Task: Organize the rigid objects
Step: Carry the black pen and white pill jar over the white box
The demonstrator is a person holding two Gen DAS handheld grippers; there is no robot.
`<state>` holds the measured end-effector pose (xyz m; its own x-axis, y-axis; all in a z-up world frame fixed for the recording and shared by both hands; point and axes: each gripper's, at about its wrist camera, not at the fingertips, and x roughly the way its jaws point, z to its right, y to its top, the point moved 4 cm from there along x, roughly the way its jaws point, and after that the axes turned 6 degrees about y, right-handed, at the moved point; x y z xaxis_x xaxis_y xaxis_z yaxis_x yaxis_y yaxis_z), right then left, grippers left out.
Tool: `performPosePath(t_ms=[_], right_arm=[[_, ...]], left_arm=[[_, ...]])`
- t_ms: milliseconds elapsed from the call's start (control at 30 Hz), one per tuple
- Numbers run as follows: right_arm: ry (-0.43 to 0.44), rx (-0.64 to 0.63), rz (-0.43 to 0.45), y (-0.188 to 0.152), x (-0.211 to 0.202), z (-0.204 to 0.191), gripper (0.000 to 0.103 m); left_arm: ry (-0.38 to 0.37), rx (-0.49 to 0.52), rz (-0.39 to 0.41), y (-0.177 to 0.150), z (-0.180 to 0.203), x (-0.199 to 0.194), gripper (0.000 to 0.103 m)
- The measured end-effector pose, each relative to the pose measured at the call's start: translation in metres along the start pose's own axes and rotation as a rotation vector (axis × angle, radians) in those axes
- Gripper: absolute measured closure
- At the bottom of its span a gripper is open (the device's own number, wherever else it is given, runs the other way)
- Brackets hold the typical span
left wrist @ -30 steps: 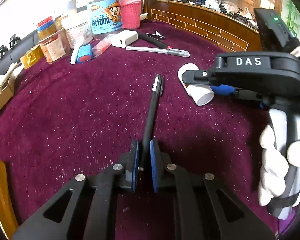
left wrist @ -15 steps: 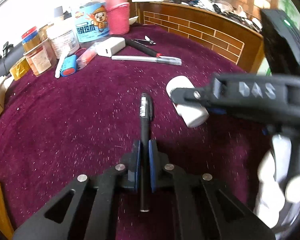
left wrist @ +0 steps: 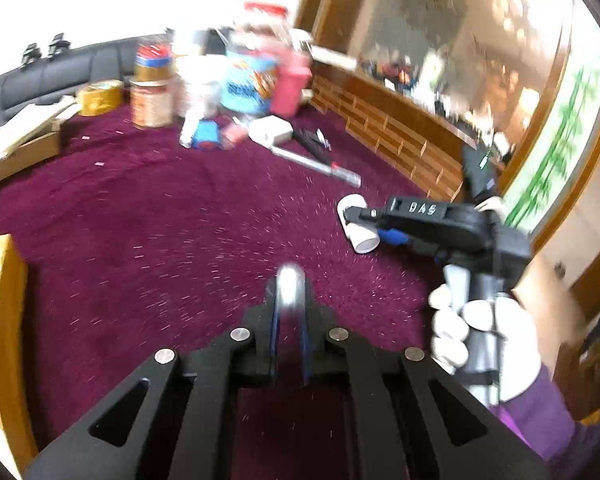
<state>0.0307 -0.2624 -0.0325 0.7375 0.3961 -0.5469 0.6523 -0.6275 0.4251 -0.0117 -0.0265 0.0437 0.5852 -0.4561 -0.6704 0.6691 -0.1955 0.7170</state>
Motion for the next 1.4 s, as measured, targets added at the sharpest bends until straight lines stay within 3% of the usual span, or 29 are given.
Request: performPosePath(t_ms=[333,467,600,733,900,1067,1267,1400], right_arm=[[-0.043,-0.062,0.023,-0.003,0.002,-0.008,0.073],[-0.067,-0.13,0.035,-0.007,0.0,-0.023,0.073],[0.004,-0.174,0.001,-0.026,-0.004,-0.056,0.073],[0.123,-0.211,-0.09,-0.061,0.0,-0.101,0.072],[0.261,-0.294,-0.229,-0.116,0.015,-0.17,0.072],[0.344,-0.373,-0.356,-0.169,0.032,-0.225,0.072],[0.342,-0.438,-0.441,-0.214,0.054,-0.261,0.072],[0.307,-0.483,-0.474,-0.236,0.068,-0.276,0.072]], left_arm=[[-0.037,-0.2,0.196,-0.023,-0.068,-0.124,0.097],[-0.017,-0.266,0.248,-0.042,-0.1,-0.168,0.097],[0.027,-0.353,0.261,-0.071,-0.141,-0.196,0.097],[0.077,-0.449,0.277,-0.104,-0.181,-0.218,0.097],[0.123,-0.564,0.257,-0.14,-0.224,-0.228,0.097],[0.107,-0.65,0.211,-0.159,-0.256,-0.223,0.096],[0.129,-0.69,0.132,-0.16,-0.287,-0.208,0.093],[0.225,-0.654,0.065,-0.153,-0.298,-0.195,0.092]])
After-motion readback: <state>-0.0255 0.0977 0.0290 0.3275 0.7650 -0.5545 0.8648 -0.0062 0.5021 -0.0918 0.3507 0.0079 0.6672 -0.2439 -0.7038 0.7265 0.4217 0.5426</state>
